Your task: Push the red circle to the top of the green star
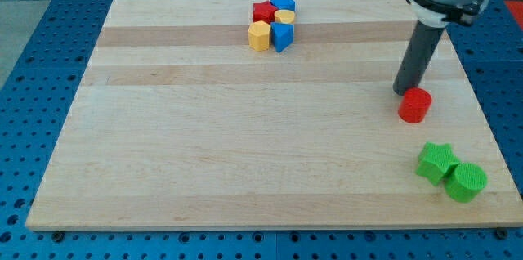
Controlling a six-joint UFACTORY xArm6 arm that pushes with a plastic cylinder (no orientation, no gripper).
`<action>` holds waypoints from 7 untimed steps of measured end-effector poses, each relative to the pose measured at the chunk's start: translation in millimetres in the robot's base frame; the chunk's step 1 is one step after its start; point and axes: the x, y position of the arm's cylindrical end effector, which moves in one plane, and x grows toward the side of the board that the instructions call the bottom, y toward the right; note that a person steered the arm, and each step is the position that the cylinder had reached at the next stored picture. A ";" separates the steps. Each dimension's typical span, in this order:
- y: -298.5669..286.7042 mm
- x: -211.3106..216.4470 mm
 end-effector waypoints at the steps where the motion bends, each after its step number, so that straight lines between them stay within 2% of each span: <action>1: 0.0 18.1; 2: 0.8 35.1; 6: 0.9 53.5; 7: -2.7 32.7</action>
